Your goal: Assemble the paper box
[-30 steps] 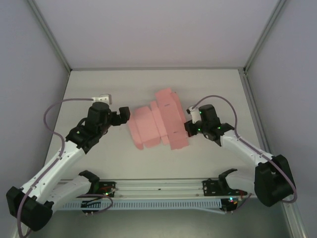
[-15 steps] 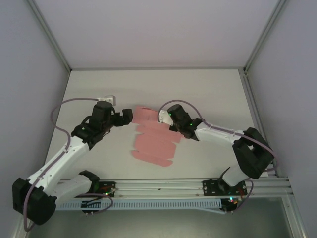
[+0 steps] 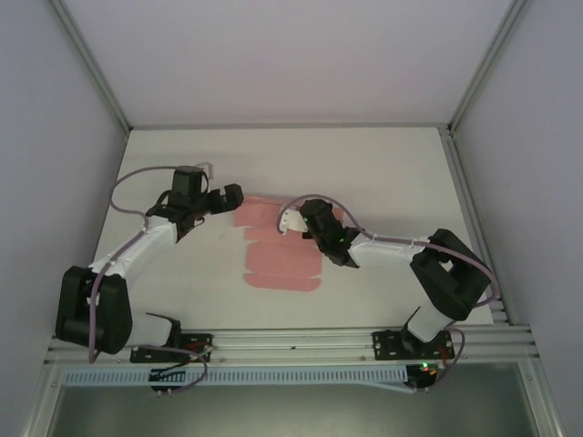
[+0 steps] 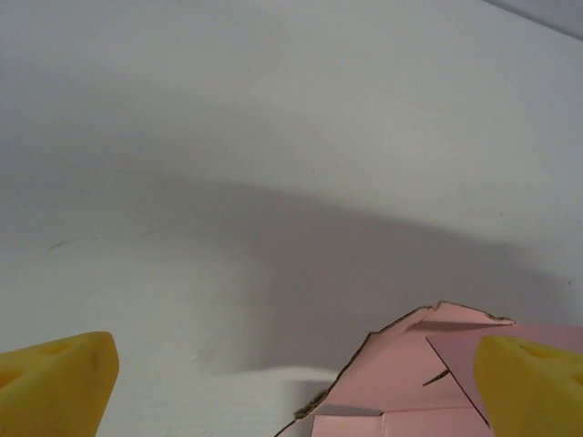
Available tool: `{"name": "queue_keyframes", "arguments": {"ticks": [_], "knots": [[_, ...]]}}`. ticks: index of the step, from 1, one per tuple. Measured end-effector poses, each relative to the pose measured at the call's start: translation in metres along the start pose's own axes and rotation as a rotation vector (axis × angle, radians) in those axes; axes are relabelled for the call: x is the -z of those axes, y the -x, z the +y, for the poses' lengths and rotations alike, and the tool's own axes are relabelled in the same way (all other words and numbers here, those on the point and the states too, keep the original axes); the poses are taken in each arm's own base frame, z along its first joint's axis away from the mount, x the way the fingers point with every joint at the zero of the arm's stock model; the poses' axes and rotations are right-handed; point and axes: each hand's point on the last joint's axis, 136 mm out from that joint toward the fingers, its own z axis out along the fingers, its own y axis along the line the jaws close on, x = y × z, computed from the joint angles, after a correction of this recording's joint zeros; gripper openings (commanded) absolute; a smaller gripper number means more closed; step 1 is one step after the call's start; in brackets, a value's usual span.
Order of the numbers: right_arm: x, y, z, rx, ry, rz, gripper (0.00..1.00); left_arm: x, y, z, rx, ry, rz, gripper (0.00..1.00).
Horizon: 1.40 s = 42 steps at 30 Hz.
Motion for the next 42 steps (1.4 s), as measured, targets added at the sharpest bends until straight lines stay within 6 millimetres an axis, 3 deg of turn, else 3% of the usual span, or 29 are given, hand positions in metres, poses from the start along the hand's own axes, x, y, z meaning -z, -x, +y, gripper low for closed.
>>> {"name": "queue_keyframes", "arguments": {"ticks": [6,16,24,29,33,37,42], "knots": [[0.0,0.0,0.0,-0.006,0.0,-0.001,0.0,-0.023,-0.014,-0.005,-0.075,-0.039,0.052,1.0],[0.001,-0.001,0.005,-0.053,0.026,0.001,0.0,-0.041,-0.038,-0.038,-0.178,-0.107,0.095,1.0],[0.013,-0.007,0.001,-0.164,0.047,0.003,0.0,-0.042,-0.022,-0.058,-0.137,-0.121,-0.014,1.0],[0.017,-0.009,0.002,-0.19,0.048,0.0,0.0,-0.039,-0.022,-0.06,-0.124,-0.113,-0.033,1.0],[0.022,-0.005,0.0,-0.194,0.048,-0.023,0.0,-0.02,-0.022,-0.047,-0.102,-0.106,-0.055,1.0],[0.026,-0.005,-0.007,-0.214,0.035,-0.034,0.0,0.007,-0.019,-0.014,-0.015,-0.101,-0.093,1.0],[0.029,-0.007,-0.013,-0.247,0.023,-0.041,0.0,0.026,-0.038,0.024,0.089,-0.068,-0.097,1.0]]}}
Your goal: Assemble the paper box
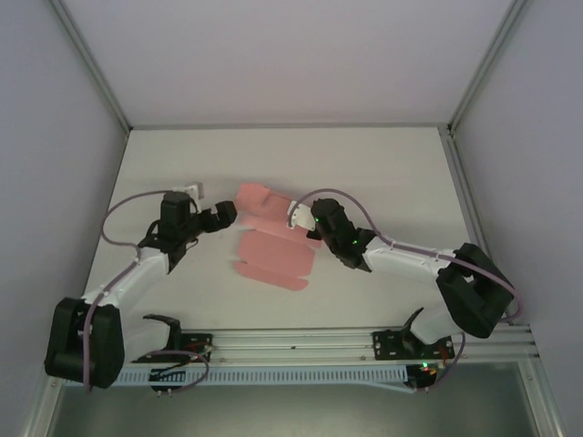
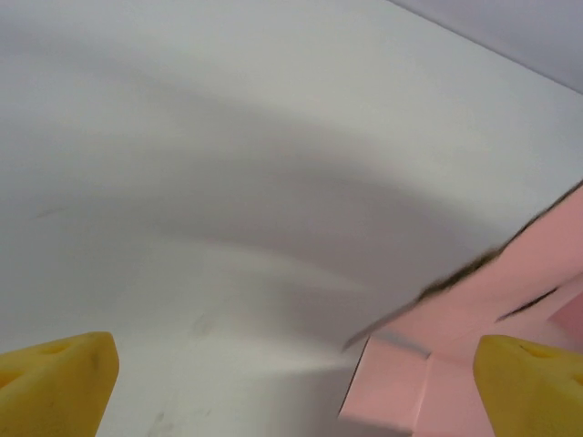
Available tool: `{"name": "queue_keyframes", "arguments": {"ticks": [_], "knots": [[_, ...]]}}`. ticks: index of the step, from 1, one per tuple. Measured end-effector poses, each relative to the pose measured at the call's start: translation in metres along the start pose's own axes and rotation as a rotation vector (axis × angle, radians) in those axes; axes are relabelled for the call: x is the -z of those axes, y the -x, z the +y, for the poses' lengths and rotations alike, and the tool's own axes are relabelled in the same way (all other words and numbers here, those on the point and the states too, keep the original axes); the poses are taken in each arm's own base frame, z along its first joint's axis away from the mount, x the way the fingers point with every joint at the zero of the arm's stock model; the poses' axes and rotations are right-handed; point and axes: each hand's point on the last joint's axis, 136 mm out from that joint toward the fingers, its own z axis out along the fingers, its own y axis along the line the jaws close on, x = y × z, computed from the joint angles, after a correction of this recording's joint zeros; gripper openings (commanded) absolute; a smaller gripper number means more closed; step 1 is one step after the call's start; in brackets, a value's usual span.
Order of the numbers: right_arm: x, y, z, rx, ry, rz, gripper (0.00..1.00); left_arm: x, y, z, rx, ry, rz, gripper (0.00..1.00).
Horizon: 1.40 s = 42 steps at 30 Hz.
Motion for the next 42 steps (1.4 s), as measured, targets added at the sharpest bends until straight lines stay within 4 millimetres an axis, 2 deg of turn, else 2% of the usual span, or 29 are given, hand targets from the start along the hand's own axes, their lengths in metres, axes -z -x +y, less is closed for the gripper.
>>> {"name": "queue_keyframes", "arguments": {"ticks": [4,8,13,22,27,31,37,42], "knots": [[0.002,0.0,-0.002,-0.017,0.002,-0.009,0.0,0.0,-0.013,0.026,0.066,0.046,0.032,1.0],[0.005,0.003,-0.006,-0.044,0.002,-0.028,0.0,-0.012,-0.026,0.045,0.109,0.093,0.087,1.0],[0.01,0.005,-0.01,-0.076,0.008,-0.053,0.0,-0.03,-0.043,0.052,0.124,0.087,0.149,1.0],[0.01,0.006,-0.007,-0.1,0.031,-0.065,0.0,-0.051,-0.043,0.019,0.071,-0.12,0.159,1.0],[0.01,0.003,-0.004,-0.105,0.04,-0.052,0.0,-0.051,-0.035,-0.013,-0.002,-0.249,0.116,1.0],[0.01,0.003,-0.005,-0.117,0.041,-0.052,0.0,-0.048,-0.039,-0.033,-0.063,-0.33,0.101,1.0],[0.01,0.002,-0.001,-0.133,0.056,-0.049,0.0,-0.048,-0.049,-0.05,-0.134,-0.372,0.123,0.99],[0.01,0.003,0.002,-0.143,0.072,-0.054,0.0,-0.064,-0.056,-0.054,-0.188,-0.3,0.131,0.99]]}}
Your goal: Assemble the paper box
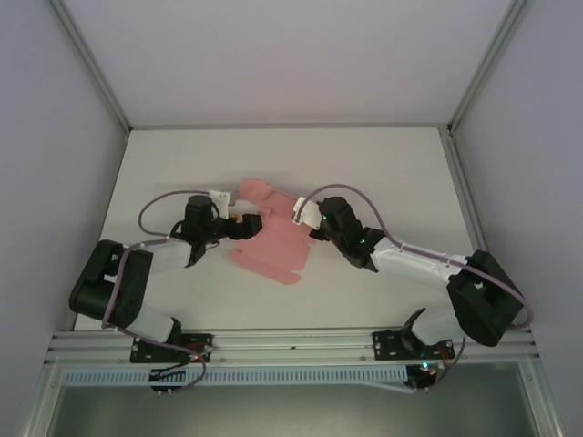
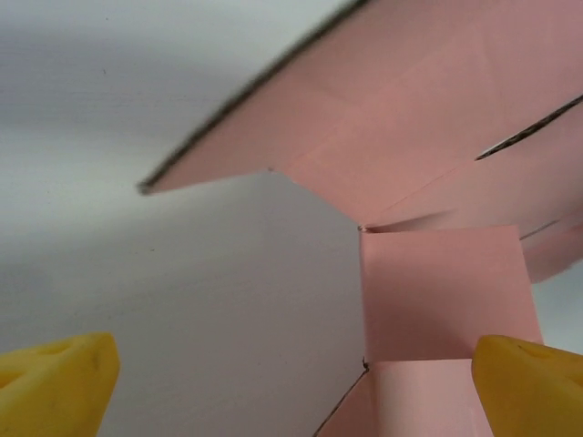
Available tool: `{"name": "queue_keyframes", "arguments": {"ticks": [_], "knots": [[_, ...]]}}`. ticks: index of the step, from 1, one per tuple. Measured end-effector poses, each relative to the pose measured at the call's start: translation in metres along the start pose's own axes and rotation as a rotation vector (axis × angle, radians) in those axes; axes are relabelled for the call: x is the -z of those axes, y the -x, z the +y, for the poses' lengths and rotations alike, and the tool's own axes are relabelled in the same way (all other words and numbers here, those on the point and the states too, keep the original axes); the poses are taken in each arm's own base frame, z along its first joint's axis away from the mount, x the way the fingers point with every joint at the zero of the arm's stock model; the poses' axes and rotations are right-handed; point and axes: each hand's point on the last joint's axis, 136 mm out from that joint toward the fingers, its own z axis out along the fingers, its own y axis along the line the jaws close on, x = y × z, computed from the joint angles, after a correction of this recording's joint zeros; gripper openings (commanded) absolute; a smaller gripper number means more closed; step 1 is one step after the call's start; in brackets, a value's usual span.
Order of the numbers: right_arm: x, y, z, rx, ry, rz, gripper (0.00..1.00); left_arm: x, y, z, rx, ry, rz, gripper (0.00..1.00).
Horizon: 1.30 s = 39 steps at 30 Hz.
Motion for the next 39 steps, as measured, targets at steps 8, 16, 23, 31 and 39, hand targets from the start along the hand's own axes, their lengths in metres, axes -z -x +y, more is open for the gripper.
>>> {"name": "queue_keyframes", "arguments": {"ticks": [8,16,23,31,39], "knots": [[0.0,-0.002,0.001,0.01,0.006,0.007,0.0,-0.012,-0.008,0.006,-0.043,0.138,0.018,1.0],[-0.007,-0.013,-0.013,0.135,-0.08,0.098,0.0,0.021,0.01,0.011,-0.023,0.231,-0.038,1.0],[-0.012,-0.016,-0.024,0.267,-0.16,0.14,0.0,0.059,0.027,0.05,0.06,0.395,-0.085,1.0],[-0.016,-0.007,-0.015,0.432,-0.248,0.084,0.0,0.076,0.072,0.105,0.169,0.504,-0.16,1.0],[-0.025,-0.009,-0.009,0.47,-0.254,0.084,0.0,0.026,0.089,0.115,0.158,0.349,-0.134,1.0]]}}
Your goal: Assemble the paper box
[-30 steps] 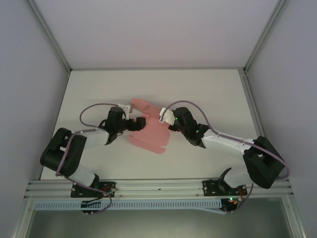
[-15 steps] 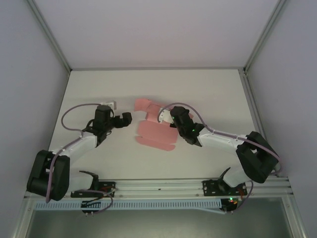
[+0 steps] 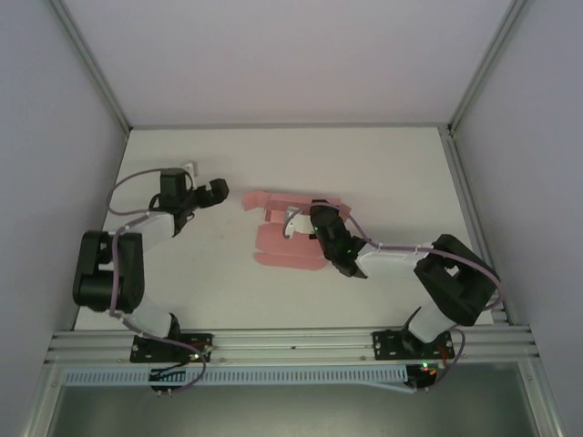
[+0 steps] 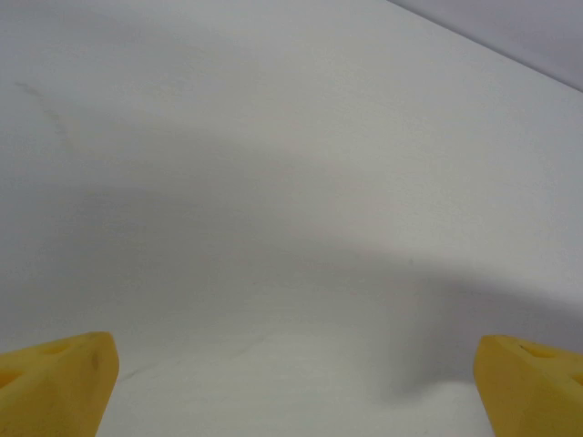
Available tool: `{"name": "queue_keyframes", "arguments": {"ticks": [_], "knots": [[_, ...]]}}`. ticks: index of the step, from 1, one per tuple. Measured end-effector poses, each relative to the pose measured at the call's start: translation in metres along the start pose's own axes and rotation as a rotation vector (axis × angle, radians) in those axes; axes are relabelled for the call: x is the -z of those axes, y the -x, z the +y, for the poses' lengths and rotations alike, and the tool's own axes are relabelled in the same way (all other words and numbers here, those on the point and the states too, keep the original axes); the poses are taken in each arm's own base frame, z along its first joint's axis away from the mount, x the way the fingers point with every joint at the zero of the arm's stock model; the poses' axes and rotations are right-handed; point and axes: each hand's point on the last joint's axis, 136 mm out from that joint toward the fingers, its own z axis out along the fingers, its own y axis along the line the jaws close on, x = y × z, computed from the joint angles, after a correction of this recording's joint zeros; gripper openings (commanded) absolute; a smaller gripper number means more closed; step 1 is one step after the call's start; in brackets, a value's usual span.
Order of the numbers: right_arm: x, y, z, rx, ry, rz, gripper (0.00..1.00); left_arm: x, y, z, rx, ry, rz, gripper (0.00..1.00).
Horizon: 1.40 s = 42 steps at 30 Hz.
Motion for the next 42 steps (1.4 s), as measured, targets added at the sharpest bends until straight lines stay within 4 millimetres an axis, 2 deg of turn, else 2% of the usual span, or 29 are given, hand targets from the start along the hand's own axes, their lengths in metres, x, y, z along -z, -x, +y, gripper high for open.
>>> {"name": "queue_keyframes", "arguments": {"ticks": [4,13,19,23,31,36,42], "knots": [[-0.007,-0.001,0.008,0.013,-0.001,0.013,0.0,-0.023,-0.012,-0.015,-0.031,-0.094,0.055,1.0],[-0.019,-0.005,0.014,0.001,-0.038,0.035,0.0,-0.039,-0.039,-0.065,-0.171,-0.276,0.134,1.0],[-0.023,-0.012,0.012,-0.014,-0.057,0.059,0.0,-0.039,-0.048,-0.074,-0.204,-0.317,0.152,1.0],[-0.023,-0.013,0.011,-0.02,-0.059,0.064,0.0,-0.036,-0.065,-0.076,-0.217,-0.329,0.182,0.99],[-0.023,-0.013,0.012,-0.019,-0.056,0.064,0.0,-0.032,-0.091,-0.107,-0.28,-0.399,0.23,0.97],[-0.02,-0.009,0.015,-0.009,-0.053,0.062,0.0,-0.031,-0.099,-0.11,-0.295,-0.401,0.231,0.96],[-0.009,-0.009,0.018,0.021,-0.071,0.074,0.0,-0.026,-0.117,-0.095,-0.309,-0.339,0.244,0.93]]}}
